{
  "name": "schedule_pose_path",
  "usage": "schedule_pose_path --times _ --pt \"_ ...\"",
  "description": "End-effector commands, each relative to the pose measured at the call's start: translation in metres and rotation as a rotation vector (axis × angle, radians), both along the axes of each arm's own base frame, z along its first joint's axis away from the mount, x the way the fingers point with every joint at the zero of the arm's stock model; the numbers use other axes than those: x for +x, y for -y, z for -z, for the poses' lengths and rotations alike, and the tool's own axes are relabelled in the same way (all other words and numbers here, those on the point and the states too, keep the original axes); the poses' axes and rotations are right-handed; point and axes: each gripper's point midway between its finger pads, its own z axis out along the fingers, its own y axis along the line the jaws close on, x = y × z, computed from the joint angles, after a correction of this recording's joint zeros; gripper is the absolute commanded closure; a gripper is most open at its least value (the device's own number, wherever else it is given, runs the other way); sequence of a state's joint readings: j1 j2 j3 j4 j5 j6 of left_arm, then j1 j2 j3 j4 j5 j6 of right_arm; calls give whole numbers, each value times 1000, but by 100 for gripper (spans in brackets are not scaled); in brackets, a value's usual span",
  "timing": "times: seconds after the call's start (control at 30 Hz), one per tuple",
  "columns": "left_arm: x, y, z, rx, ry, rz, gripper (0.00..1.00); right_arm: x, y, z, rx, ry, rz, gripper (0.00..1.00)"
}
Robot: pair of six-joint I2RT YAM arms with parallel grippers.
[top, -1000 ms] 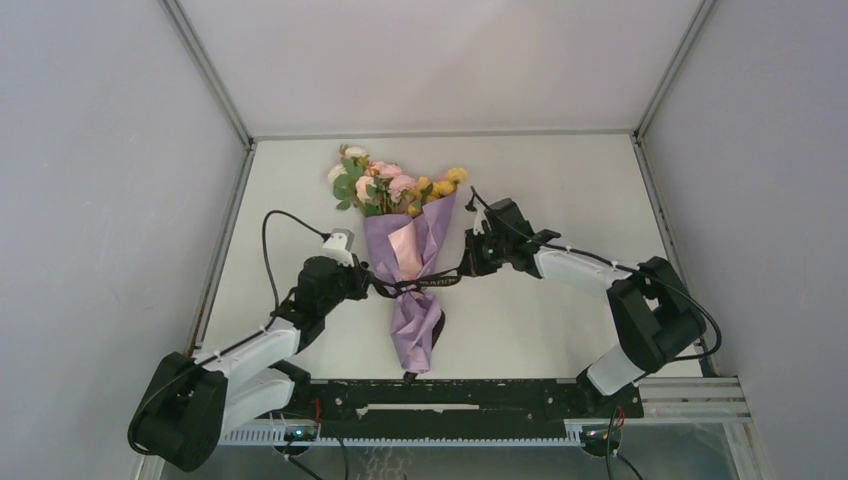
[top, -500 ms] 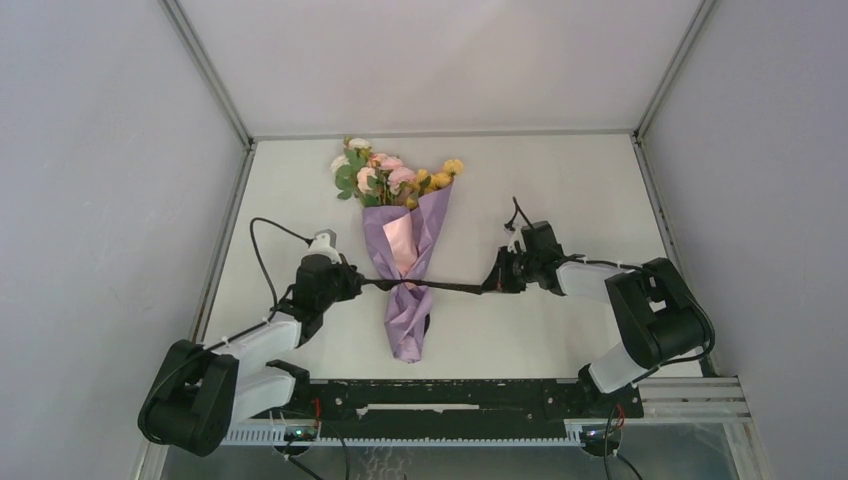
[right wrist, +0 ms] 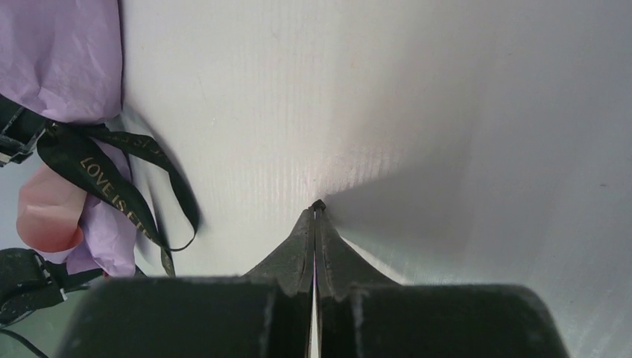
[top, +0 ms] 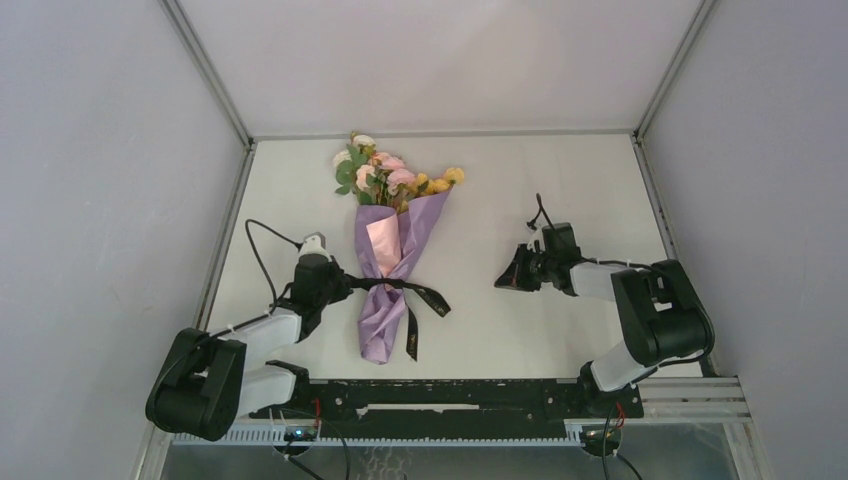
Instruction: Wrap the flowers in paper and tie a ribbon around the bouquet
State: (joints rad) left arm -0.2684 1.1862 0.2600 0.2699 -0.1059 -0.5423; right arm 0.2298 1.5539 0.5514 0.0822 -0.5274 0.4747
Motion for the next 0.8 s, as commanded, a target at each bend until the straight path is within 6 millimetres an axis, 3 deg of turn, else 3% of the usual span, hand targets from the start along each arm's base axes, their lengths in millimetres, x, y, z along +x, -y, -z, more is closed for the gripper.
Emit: schedule_pose_path --times 0.0,0.07,0.17,0.33,0.4,0.47,0.53,0.57,0.6,0.63,0.7,0.73,0.77 --pt "12 -2 -13 1 44 -25 100 -6 -25 -21 60 120 -147 88" --pt "12 -2 -14 1 48 -24 100 -14 -55 -39 84 217 -283 67" --pt "11 -2 -15 -2 54 -22 100 -26 -96 -55 47 333 -465 47" --pt "15 0 -24 -1 91 -4 100 -40 -125 -39 13 328 -559 21" --pt "21 3 -34 -8 132 7 100 -44 -131 -31 4 307 -580 4" --pt "27 7 -45 -25 174 22 100 -48 -136 -20 -22 294 -592 1" --pt "31 11 -52 -35 204 45 100 -46 -133 -8 -78 268 -573 7" --pt "33 12 -55 -33 217 50 100 -44 -131 -3 -99 253 -561 17" --pt "36 12 -58 -26 233 54 100 -43 -129 1 -116 234 -550 36" --pt "39 13 -63 -16 256 62 100 -43 -127 3 -128 217 -536 62" --pt "48 15 -77 2 321 90 100 -46 -124 7 -128 181 -527 94" --pt "53 17 -87 10 362 109 100 -49 -122 9 -129 158 -528 100" --pt "59 20 -97 17 412 129 100 -53 -121 12 -132 139 -530 100"
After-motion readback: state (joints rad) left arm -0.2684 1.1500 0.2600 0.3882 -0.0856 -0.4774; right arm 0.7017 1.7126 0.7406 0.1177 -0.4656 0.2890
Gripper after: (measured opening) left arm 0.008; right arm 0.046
